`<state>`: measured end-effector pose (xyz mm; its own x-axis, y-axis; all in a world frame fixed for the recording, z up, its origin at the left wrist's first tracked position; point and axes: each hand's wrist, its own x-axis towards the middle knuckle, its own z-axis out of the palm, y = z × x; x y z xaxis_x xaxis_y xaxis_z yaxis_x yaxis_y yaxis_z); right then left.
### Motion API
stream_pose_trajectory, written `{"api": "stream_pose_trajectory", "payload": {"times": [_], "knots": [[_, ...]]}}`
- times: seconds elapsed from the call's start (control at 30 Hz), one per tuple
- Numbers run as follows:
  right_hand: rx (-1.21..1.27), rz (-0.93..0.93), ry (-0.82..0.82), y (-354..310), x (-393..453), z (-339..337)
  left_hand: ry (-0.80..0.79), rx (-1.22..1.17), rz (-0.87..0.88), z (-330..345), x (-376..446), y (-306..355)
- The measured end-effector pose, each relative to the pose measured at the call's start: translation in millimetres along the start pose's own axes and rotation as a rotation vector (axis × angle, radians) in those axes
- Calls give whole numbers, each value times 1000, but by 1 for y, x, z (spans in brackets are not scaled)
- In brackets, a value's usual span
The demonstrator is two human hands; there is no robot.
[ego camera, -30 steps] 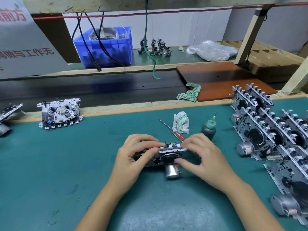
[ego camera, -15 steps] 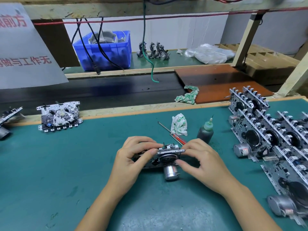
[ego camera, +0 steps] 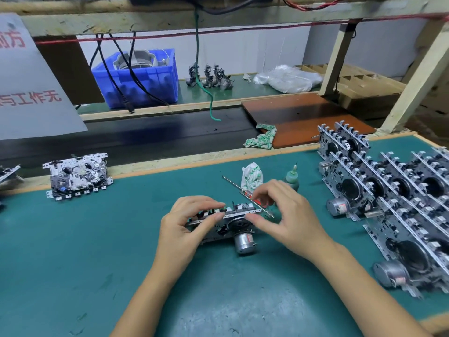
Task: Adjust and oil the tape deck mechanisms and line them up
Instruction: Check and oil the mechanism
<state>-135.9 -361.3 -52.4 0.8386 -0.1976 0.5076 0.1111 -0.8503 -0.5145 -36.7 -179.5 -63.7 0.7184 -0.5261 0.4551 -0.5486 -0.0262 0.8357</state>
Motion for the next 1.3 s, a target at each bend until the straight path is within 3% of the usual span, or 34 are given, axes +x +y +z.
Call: {"api": "stream_pose_trajectory", "payload": {"times": [0.1, 0.27, 0.5, 0.83, 0.97, 1.3], "knots": [[-199, -118, -131, -13, 13, -5, 81, 78, 77, -9, 2, 1], [-399, -202, -430, -24, 39, -13, 102, 401, 270, -15, 0, -2], [-389, -230, -520, -33, 38, -32, 34, 555, 454, -12, 8, 14], [-193, -22, -280, -20, 14, -163, -221, 451, 748, 52, 85, 115], [-303, 24, -165, 0, 10, -216, -341, 461, 871, 97, 125, 154], [-641, 193, 29, 87, 52, -281, -433, 869, 781, 231, 231, 199]]}}
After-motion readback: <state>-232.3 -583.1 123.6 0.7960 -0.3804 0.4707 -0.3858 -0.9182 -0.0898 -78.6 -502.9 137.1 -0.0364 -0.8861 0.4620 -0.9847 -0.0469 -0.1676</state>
